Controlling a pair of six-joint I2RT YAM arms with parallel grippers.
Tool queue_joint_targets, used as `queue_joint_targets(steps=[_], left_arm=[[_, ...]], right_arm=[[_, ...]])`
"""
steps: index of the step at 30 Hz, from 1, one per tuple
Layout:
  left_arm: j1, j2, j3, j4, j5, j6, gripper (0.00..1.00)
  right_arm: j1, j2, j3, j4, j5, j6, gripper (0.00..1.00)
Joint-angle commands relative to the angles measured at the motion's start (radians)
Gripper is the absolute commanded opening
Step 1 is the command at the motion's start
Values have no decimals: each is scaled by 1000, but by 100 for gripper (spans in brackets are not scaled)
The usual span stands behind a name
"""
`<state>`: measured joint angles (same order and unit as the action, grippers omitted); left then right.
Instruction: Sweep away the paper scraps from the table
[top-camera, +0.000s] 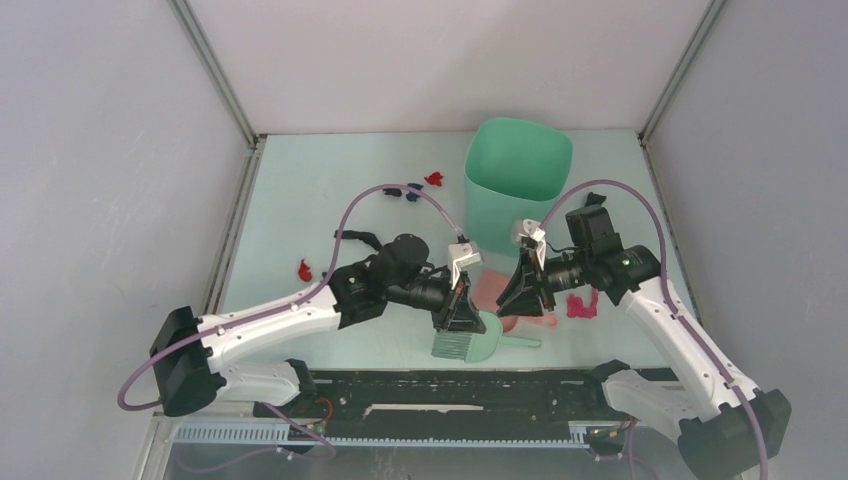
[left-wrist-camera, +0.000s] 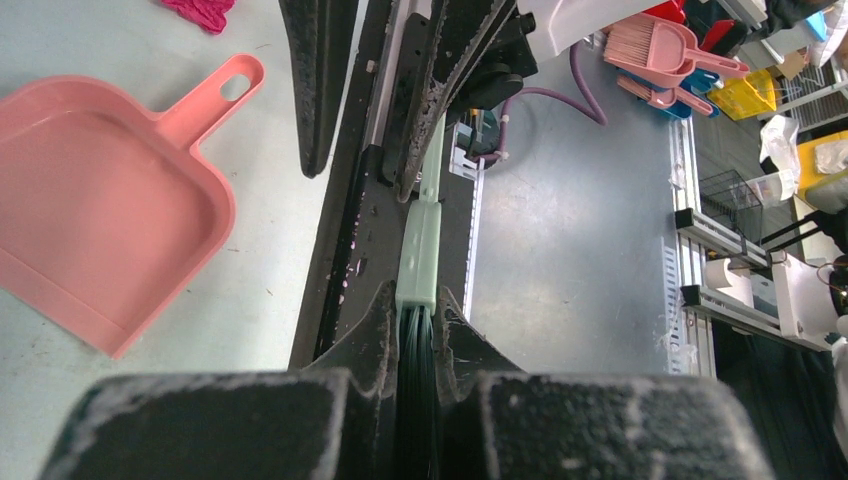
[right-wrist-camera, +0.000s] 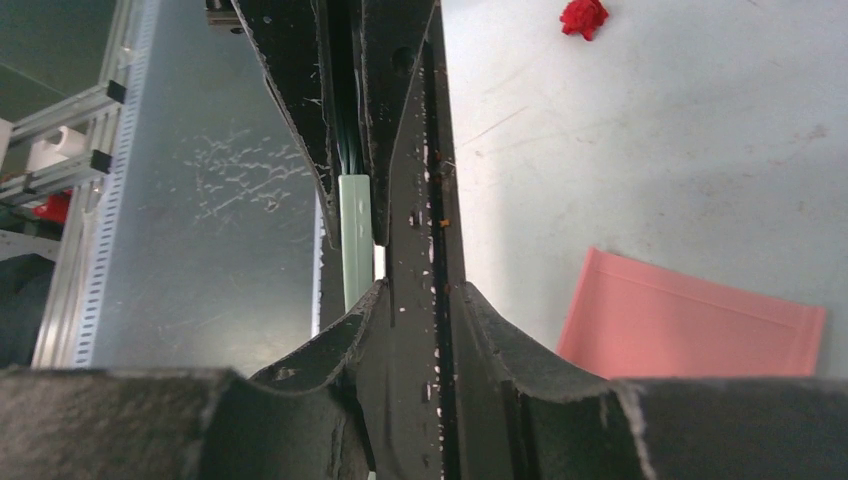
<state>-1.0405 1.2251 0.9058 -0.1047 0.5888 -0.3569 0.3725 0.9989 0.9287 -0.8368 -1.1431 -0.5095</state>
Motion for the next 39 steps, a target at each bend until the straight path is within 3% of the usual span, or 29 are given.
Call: queue_joint_targets(steps=[1, 4, 7, 10, 14, 18, 23, 29, 32, 37, 38, 39], left_arm=[[-6, 4, 61, 10, 33, 25, 0], [-6, 15, 67, 9, 41, 31, 0], [-6, 27, 76, -11, 41, 49, 0], [-6, 34, 101, -54, 52, 79, 0], [-6, 31, 111, -65, 57, 109, 0], [-5, 76, 163, -85, 67, 136, 0], [0, 127, 241, -125, 117, 151, 0], [19, 157, 300, -176, 135, 165, 0], [22, 175, 333, -215, 134, 181, 0], [22, 210, 392, -303, 131, 212, 0], [22, 212, 403, -317, 119, 219, 3], [22, 210, 416, -332, 98, 227, 14]], right_arm=[[9, 4, 21, -12, -78, 11, 37], [3, -6, 22, -41, -98, -10, 39], [-20, -22, 22, -58, -129, -15, 55], [-57, -29, 40, -64, -144, 4, 64], [-84, 5, 96, -117, -195, 4, 64], [-13, 64, 112, -210, -143, -82, 61], [9, 109, 112, -242, -119, -129, 52], [9, 102, 112, -257, -78, -166, 30], [10, 90, 112, -293, -61, -208, 27], [10, 61, 112, -320, -30, -235, 0], [8, 56, 113, -317, -22, -232, 0], [4, 49, 113, -305, -13, -216, 0]])
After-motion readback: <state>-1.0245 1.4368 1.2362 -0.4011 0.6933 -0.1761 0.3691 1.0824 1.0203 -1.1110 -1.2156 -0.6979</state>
